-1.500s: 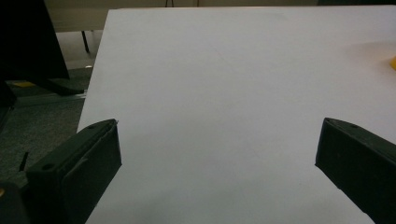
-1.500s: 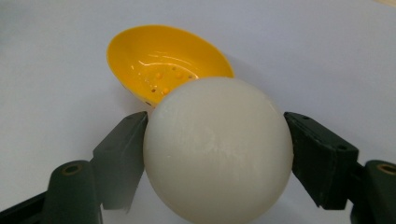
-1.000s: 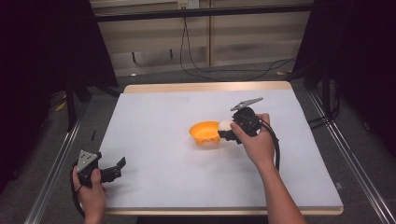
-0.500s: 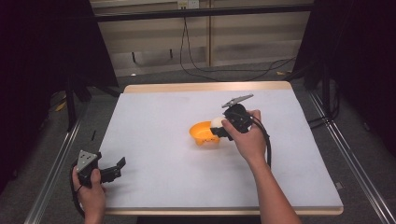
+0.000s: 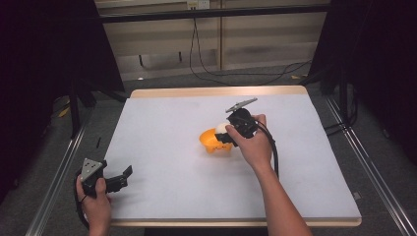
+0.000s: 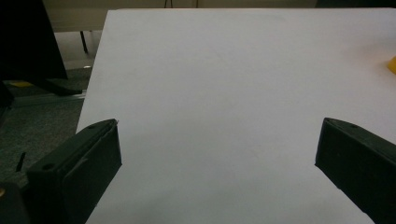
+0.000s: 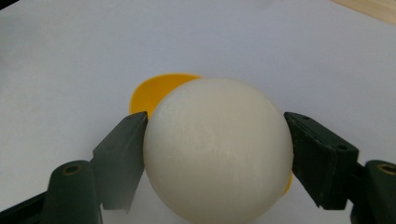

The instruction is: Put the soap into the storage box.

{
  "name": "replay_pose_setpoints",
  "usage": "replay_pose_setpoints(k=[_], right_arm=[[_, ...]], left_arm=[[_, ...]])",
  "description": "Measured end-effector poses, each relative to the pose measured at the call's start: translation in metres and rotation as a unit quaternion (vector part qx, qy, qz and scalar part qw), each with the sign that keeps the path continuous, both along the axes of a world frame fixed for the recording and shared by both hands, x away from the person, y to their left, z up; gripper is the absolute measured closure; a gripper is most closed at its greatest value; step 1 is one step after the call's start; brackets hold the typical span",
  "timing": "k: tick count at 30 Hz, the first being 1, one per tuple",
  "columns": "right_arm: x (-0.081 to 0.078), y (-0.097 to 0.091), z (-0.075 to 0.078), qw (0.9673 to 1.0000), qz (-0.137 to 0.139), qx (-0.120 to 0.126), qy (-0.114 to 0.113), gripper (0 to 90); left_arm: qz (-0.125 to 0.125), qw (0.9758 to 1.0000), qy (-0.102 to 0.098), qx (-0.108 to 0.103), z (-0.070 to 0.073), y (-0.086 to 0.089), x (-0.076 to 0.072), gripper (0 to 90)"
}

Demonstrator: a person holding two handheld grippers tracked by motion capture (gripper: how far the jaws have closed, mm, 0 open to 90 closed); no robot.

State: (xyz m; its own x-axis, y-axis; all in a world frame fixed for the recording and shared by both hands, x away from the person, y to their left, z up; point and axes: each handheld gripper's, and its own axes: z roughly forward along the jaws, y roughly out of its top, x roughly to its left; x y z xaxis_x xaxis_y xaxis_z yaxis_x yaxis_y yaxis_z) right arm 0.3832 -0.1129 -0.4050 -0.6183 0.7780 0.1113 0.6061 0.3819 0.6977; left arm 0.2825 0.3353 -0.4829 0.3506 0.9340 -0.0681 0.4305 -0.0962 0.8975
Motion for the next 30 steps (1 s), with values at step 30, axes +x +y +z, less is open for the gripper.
replay_pose_setpoints(k=[30], right_arm=[[0.012,0.024,-0.014,0.9992,-0.029,-0.026,0.014,25.1]], left_arm=[[-0.001,1.0000,0.001,-0.004,0.000,0.000,0.000,0.2]])
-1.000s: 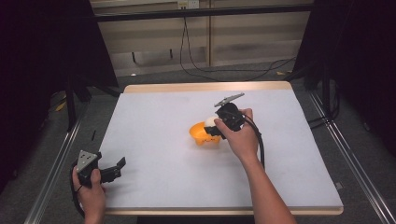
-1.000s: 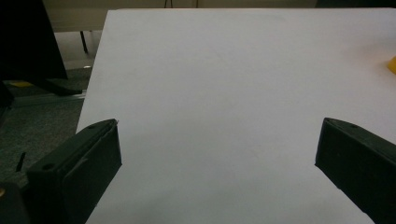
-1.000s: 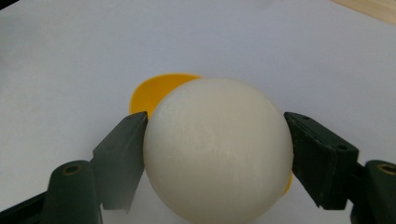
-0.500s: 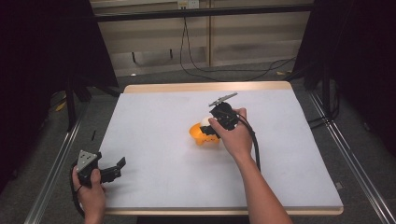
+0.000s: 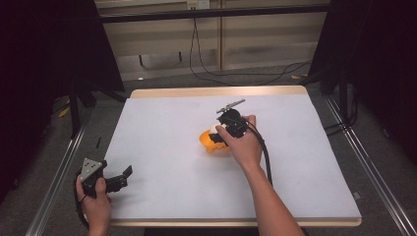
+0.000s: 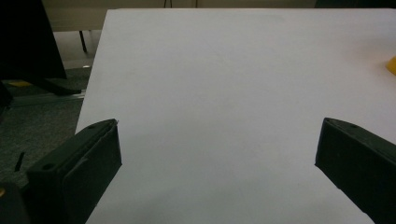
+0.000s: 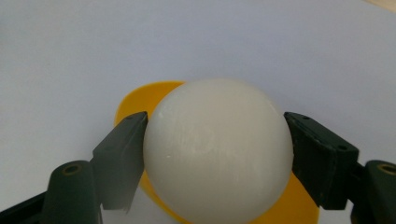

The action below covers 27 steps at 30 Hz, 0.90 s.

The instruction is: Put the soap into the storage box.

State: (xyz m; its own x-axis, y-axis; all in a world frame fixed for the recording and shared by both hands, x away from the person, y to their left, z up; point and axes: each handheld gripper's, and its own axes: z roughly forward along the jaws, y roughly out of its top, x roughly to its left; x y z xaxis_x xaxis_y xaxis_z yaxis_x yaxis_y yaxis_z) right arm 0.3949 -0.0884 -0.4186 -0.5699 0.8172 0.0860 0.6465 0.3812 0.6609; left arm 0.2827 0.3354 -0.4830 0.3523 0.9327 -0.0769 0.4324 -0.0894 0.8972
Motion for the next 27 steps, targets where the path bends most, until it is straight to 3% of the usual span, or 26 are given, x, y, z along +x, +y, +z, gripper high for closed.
replay_pose_setpoints(k=[21,24,27], right_arm=[[0.003,0.009,-0.013,0.9997,-0.004,-0.021,0.011,25.0],[0.003,0.009,-0.015,0.9997,-0.005,-0.020,0.016,24.7],[0.002,0.006,-0.012,0.9999,-0.006,0.005,0.010,21.0]], left_arm=[[-0.001,1.0000,0.001,-0.002,0.000,0.000,0.000,0.2],[-0.001,1.0000,0.001,-0.002,0.000,0.000,0.000,0.2],[-0.001,1.0000,-0.001,0.001,0.000,0.000,0.000,0.3]])
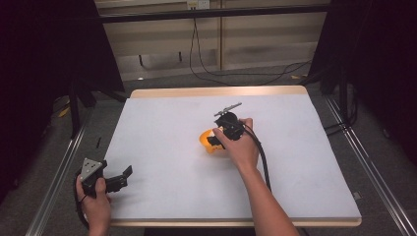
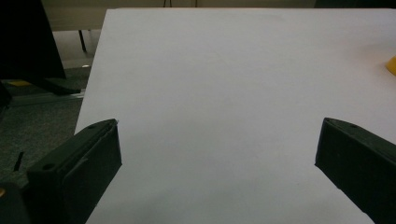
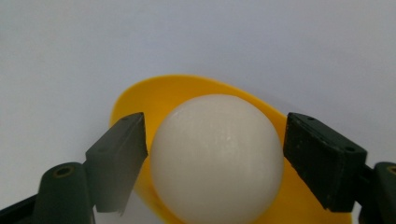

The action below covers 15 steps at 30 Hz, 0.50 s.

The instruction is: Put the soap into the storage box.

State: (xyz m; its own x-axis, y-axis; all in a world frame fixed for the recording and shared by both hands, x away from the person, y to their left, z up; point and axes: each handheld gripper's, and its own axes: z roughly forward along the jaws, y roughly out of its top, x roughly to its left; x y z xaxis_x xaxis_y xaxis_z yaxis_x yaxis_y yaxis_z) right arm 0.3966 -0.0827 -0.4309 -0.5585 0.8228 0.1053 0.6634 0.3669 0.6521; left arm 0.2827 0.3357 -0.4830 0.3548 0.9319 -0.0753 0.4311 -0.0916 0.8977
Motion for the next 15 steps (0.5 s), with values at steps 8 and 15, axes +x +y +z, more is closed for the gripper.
replay_pose_setpoints(k=[8,15], right_arm=[[-0.005,-0.010,0.006,0.9999,0.006,0.003,-0.011,15.0],[-0.013,-0.024,0.011,0.9990,0.021,0.036,-0.018,8.2]], left_arm=[[0.001,1.0000,0.001,-0.002,0.000,0.000,0.000,0.3],[0.002,1.0000,0.001,-0.001,0.000,-0.001,0.000,0.3]])
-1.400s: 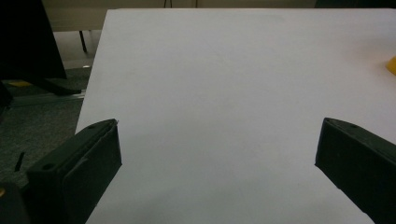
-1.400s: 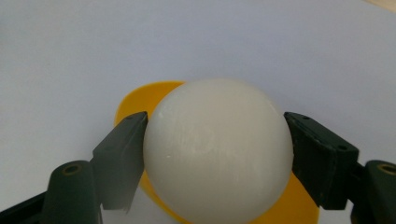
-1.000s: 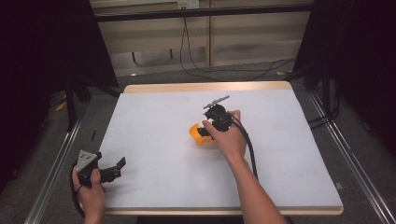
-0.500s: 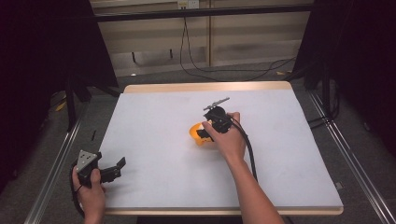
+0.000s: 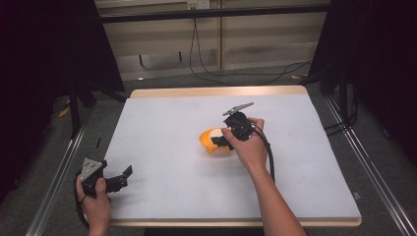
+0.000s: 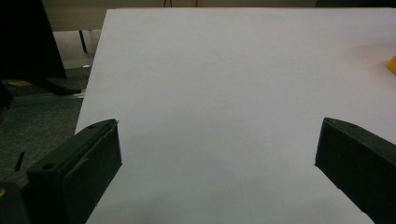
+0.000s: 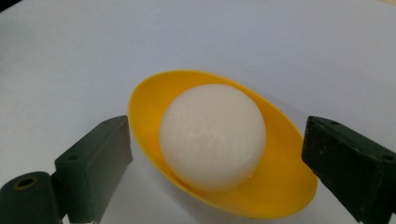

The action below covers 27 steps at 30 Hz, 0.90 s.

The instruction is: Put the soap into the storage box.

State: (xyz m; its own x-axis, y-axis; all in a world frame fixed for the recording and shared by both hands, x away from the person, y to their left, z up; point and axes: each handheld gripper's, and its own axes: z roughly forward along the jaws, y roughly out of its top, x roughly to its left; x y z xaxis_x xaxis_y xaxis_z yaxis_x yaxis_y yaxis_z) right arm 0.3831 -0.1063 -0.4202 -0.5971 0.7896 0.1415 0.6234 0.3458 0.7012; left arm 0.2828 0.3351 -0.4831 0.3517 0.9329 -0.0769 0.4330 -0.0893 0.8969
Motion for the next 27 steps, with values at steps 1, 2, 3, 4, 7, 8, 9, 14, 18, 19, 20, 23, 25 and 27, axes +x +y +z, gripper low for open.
replay_pose_setpoints(k=[1,2,3,4,7,8,9,14,18,19,20,23,25,27], right_arm=[[-0.002,-0.002,0.001,1.0000,0.000,0.004,0.000,7.8],[-0.003,-0.004,0.001,1.0000,0.003,0.006,-0.005,7.5],[-0.005,-0.006,0.002,0.9999,0.003,0.009,-0.005,7.0],[-0.007,-0.008,0.003,0.9999,0.001,0.012,-0.008,6.1],[-0.011,-0.015,0.003,0.9998,-0.001,0.006,-0.019,3.8],[-0.013,-0.017,0.003,0.9998,-0.003,0.002,-0.022,3.3],[-0.015,-0.019,0.003,0.9997,-0.005,0.003,-0.025,3.0],[-0.021,-0.030,0.002,0.9994,-0.012,0.006,-0.033,2.2],[-0.026,-0.038,0.000,0.9991,-0.021,0.010,-0.035,1.7],[-0.027,-0.040,0.000,0.9991,-0.021,0.010,-0.036,1.8],[-0.029,-0.043,-0.001,0.9991,-0.023,0.012,-0.035,1.8],[-0.033,-0.052,-0.003,0.9989,-0.027,0.015,-0.035,1.8],[-0.036,-0.057,-0.004,0.9988,-0.031,0.014,-0.035,1.8],[-0.040,-0.064,-0.006,0.9986,-0.037,0.012,-0.035,1.8]], left_arm=[[-0.001,1.0000,0.000,0.001,0.000,0.000,0.000,0.3],[-0.001,1.0000,0.000,0.001,0.000,0.000,0.000,0.3],[-0.001,1.0000,0.000,0.001,0.000,0.000,0.000,0.3],[-0.001,1.0000,0.000,0.001,0.000,0.000,0.000,0.3],[0.000,1.0000,0.000,0.000,0.000,0.000,0.000,0.3],[0.000,1.0000,0.000,0.002,0.000,0.000,0.000,0.3],[-0.001,1.0000,0.000,0.001,0.000,0.000,0.000,0.3],[-0.001,1.0000,0.000,0.001,0.000,0.000,0.000,0.3],[-0.001,1.0000,0.000,0.000,0.000,0.000,0.000,0.3],[-0.001,1.0000,0.000,0.002,0.000,0.000,0.000,0.3],[-0.001,1.0000,0.000,0.002,0.000,0.000,0.000,0.3],[-0.001,1.0000,-0.001,0.001,0.000,0.000,0.000,0.3],[-0.001,1.0000,-0.001,0.004,0.000,0.000,0.000,0.3],[-0.001,1.0000,0.000,0.001,0.000,0.000,0.000,0.3]])
